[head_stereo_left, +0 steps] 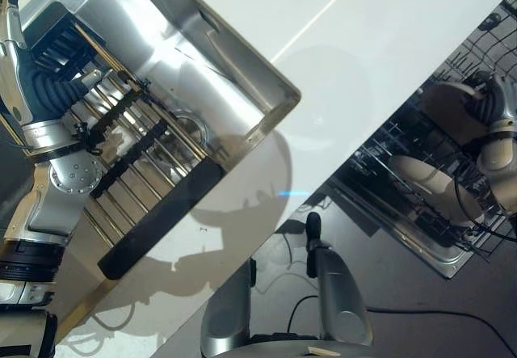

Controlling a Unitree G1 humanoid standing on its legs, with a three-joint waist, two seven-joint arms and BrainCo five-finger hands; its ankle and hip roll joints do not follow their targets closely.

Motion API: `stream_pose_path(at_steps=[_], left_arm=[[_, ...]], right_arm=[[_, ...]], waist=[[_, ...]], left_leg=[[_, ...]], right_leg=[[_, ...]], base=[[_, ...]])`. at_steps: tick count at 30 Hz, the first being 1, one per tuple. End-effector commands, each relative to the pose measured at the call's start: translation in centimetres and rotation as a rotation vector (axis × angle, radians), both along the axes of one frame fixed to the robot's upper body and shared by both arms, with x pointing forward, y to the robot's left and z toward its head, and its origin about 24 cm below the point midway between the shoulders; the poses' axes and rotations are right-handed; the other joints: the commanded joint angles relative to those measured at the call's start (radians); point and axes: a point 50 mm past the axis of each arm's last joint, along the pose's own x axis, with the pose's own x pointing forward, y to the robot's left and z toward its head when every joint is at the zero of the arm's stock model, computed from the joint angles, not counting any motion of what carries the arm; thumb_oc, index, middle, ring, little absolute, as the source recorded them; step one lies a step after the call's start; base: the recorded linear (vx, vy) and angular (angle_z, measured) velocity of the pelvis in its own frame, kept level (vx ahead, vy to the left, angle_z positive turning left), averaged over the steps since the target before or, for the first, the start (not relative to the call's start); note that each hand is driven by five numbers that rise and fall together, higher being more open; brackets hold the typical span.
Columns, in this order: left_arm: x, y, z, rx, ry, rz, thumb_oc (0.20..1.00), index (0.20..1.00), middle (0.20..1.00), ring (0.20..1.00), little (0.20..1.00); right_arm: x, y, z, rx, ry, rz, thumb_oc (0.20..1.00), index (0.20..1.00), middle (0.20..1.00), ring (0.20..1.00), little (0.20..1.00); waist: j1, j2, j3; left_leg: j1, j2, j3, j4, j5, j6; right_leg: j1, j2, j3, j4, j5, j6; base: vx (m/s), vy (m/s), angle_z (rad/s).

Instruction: Pick up plates and place into dishwasher.

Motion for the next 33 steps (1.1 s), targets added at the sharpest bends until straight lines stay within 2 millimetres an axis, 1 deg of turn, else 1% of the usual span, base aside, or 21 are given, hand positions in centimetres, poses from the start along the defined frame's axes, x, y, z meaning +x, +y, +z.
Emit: stream_pose_path(at_steps=[1, 4, 11, 12, 13, 14, 22, 26, 30, 33], left_arm=[[-0.2, 0.1, 2.0, 0.022, -0.058, 0.009, 1.000, 1.000, 1.000, 1.000, 1.000], [0.2, 0.0, 2.7, 0.037, -0.062, 0.001, 1.000, 1.000, 1.000, 1.000, 1.000], [0.5, -0.2, 2.9, 0.035, -0.065, -0.010, 1.000, 1.000, 1.000, 1.000, 1.000], [0.5, -0.2, 2.9, 0.034, -0.066, -0.010, 1.000, 1.000, 1.000, 1.000, 1.000], [0.4, -0.2, 2.7, 0.034, -0.067, -0.008, 1.000, 1.000, 1.000, 1.000, 1.000], [0.4, -0.2, 2.7, 0.033, -0.068, -0.007, 1.000, 1.000, 1.000, 1.000, 1.000], [0.2, -0.1, 2.7, 0.031, -0.057, -0.008, 1.000, 1.000, 1.000, 1.000, 1.000], [0.1, 0.0, 2.3, 0.012, -0.042, -0.023, 1.000, 1.000, 1.000, 1.000, 1.000], [0.1, -0.1, 1.4, 0.011, -0.014, -0.035, 1.000, 1.000, 1.000, 1.000, 1.000], [0.0, -0.1, 1.4, 0.014, -0.007, -0.036, 1.000, 1.000, 1.000, 1.000, 1.000]], right_arm=[[0.3, -0.4, -0.7, -0.006, 0.187, 0.010, 0.200, 0.200, 0.200, 0.200, 0.200], [0.7, -1.2, -1.0, 0.001, 0.253, -0.036, 0.200, 0.200, 0.200, 0.200, 0.200], [0.7, -3.0, -1.3, -0.001, 0.221, -0.169, 0.200, 0.200, 0.200, 0.200, 0.200], [0.7, -3.0, -1.2, 0.000, 0.210, -0.178, 0.216, 0.216, 0.216, 0.216, 0.216], [0.7, -3.0, -1.1, -0.001, 0.192, -0.188, 0.708, 0.708, 0.708, 0.708, 0.708], [0.6, -3.0, -1.1, -0.008, 0.183, -0.196, 1.000, 1.000, 1.000, 1.000, 1.000], [0.1, -3.5, -0.7, -0.018, 0.124, -0.243, 1.000, 1.000, 1.000, 1.000, 1.000], [-0.1, -3.5, -0.3, -0.003, 0.105, -0.238, 1.000, 1.000, 1.000, 1.000, 1.000], [-0.1, -3.3, -0.1, -0.011, 0.086, -0.238, 1.000, 1.000, 1.000, 1.000, 1.000], [-0.3, -3.3, 0.2, -0.013, 0.062, -0.243, 1.000, 1.000, 1.000, 1.000, 1.000]], waist=[[-0.007, 0.000, -0.015], [0.002, 0.008, 0.008], [0.011, 0.030, 0.032], [0.011, 0.032, 0.034], [0.009, 0.034, 0.038], [0.007, 0.035, 0.039], [0.002, 0.034, 0.036], [-0.002, 0.030, 0.035], [-0.004, 0.026, 0.030], [-0.005, 0.022, 0.028]], left_leg=[[-0.103, 0.032, -0.006, 0.069, 0.023, -0.006], [-0.118, 0.029, -0.008, 0.079, 0.028, -0.004], [-0.132, 0.025, -0.008, 0.084, 0.036, 0.002], [-0.133, 0.025, -0.008, 0.084, 0.037, 0.003], [-0.133, 0.025, -0.007, 0.084, 0.038, 0.004], [-0.131, 0.025, -0.007, 0.083, 0.038, 0.005], [-0.117, 0.028, 0.002, 0.073, 0.045, 0.004], [-0.111, 0.028, 0.005, 0.066, 0.046, 0.006], [-0.104, 0.028, 0.010, 0.059, 0.046, 0.006], [-0.097, 0.029, 0.015, 0.057, 0.045, 0.008]], right_leg=[[0.007, -0.017, -0.010, -0.026, -0.038, 0.017], [-0.003, -0.017, -0.017, -0.017, -0.038, 0.012], [-0.010, -0.013, -0.027, -0.015, -0.035, 0.008], [-0.010, -0.012, -0.028, -0.014, -0.037, 0.007], [-0.009, -0.011, -0.029, -0.013, -0.037, 0.006], [-0.007, -0.010, -0.029, -0.013, -0.037, 0.005], [0.015, -0.008, -0.030, -0.030, -0.031, 0.006], [0.023, -0.010, -0.027, -0.049, -0.019, 0.010], [0.030, -0.010, -0.024, -0.065, -0.009, 0.014], [0.039, -0.011, -0.026, -0.070, -0.007, 0.015]], base=[[-0.04, -0.081, 0.02], [-0.03, -0.080, 0.00], [-0.03, -0.039, -0.01], [-0.04, -0.012, 0.00], [-0.03, -0.006, 0.00], [-0.03, -0.004, 0.00], [-0.01, -0.001, 0.00], [-0.03, -0.013, 0.01], [0.00, 0.000, 0.00], [0.00, 0.000, 0.00]])
